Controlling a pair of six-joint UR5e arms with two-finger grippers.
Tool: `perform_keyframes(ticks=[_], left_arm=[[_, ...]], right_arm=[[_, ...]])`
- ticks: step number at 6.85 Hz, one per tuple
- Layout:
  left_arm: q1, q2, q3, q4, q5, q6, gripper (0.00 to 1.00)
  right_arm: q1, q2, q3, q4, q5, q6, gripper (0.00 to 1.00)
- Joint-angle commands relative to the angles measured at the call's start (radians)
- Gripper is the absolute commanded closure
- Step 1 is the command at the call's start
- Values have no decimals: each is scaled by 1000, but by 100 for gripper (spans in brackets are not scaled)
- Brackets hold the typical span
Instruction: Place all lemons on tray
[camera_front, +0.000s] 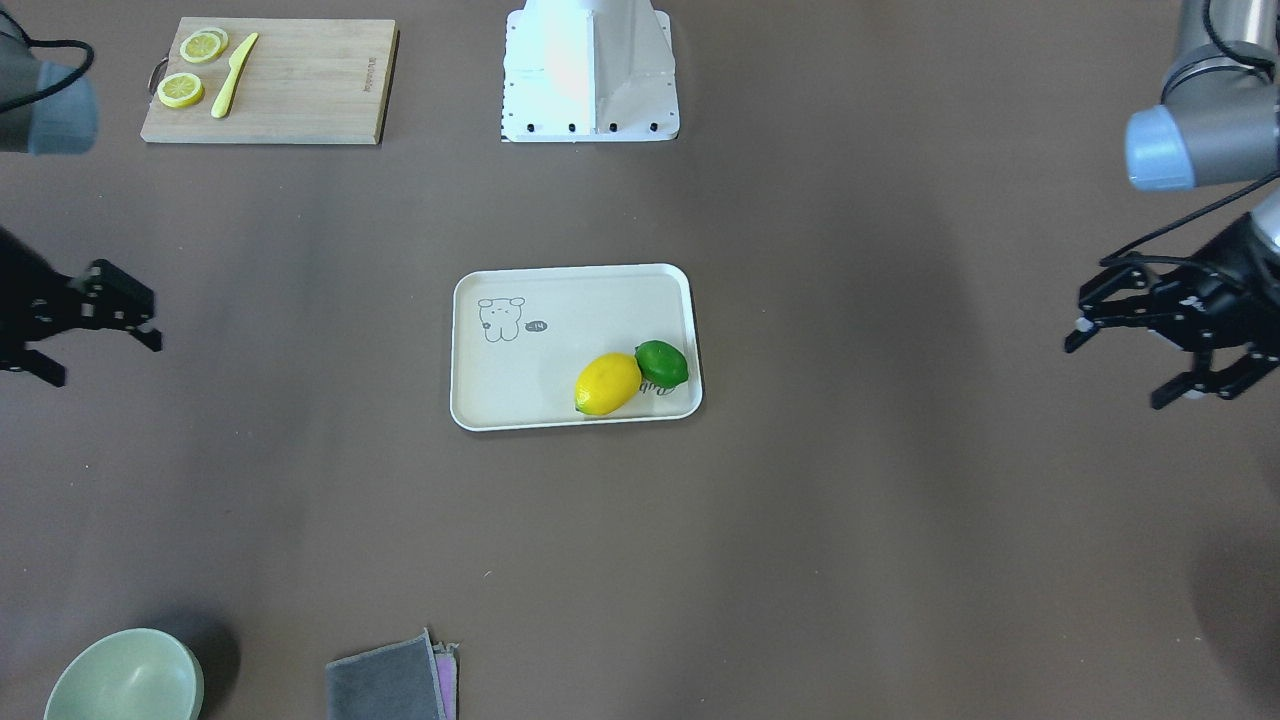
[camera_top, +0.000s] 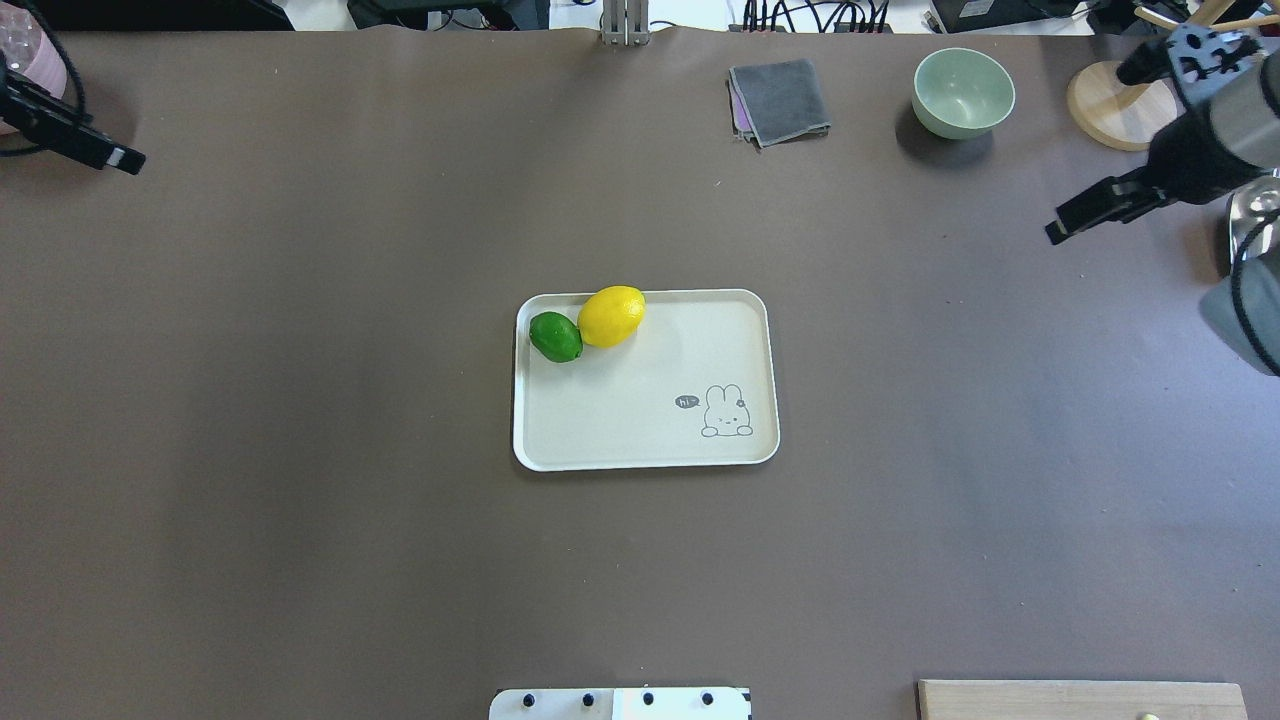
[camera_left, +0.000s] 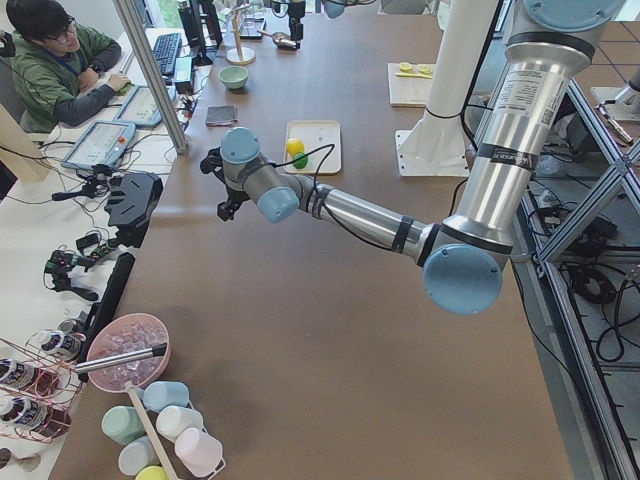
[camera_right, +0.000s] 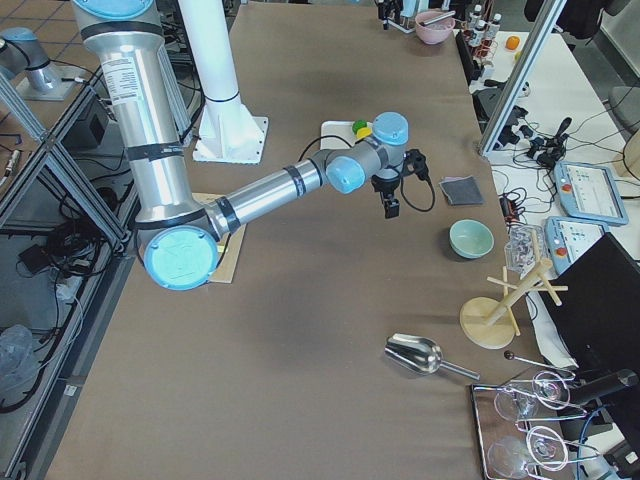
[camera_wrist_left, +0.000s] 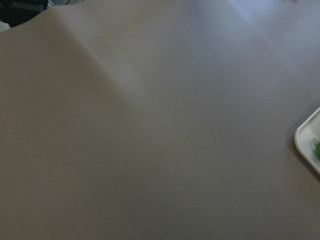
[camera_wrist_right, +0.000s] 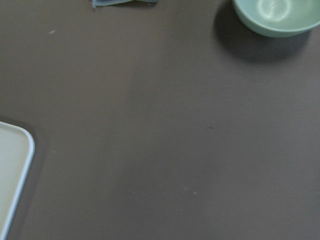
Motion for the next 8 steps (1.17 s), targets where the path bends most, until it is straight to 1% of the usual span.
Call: perform_keyframes(ticks=[1,2,3,4,5,6,7,8], left_arm=[[-179,-11,1,360,-13,433,1],[-242,-25,6,489,-5,609,1],[-313,13,6,515,-5,696,1],[-388,172,0,506,-14,695,1],[-422,222,4,447,-8,676,1],[-441,269,7,372,-2,669,1],[-436,282,15,381,77,657,1],[-438,293,17,401,88,583,1]], right_arm=[[251,-170,-6,-14,21,-358,0],[349,-183,-16,-58,21,-425,0],[402,-177,-6,-168,5,-489,0],[422,-206,-9,-231,-6,-542,0],[432,-302,-12,-210,-26,-541,0],[436,-345,-20,-207,-20,-528,0],[436,-370,-37,-206,-14,-528,0],[436,-372,-48,-204,-14,-533,0]])
